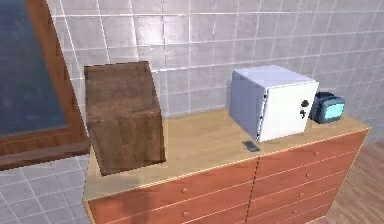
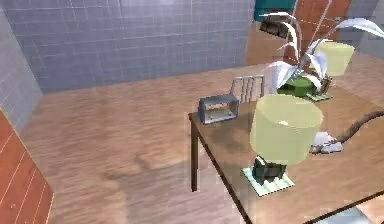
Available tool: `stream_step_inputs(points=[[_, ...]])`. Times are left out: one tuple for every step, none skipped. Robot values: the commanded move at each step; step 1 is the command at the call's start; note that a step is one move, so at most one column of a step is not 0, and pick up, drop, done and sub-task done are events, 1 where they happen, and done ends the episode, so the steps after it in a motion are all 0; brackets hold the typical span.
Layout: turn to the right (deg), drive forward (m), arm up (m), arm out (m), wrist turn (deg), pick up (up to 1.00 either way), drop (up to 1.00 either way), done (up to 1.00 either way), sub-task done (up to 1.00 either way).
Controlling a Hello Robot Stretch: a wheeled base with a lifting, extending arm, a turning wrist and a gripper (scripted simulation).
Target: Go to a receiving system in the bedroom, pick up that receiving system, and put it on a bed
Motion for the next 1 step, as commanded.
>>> stream_step_inputs(points=[[24.0,0.0,0.0,0.0,0.0,0.0,0.0,0.0,0.0]])
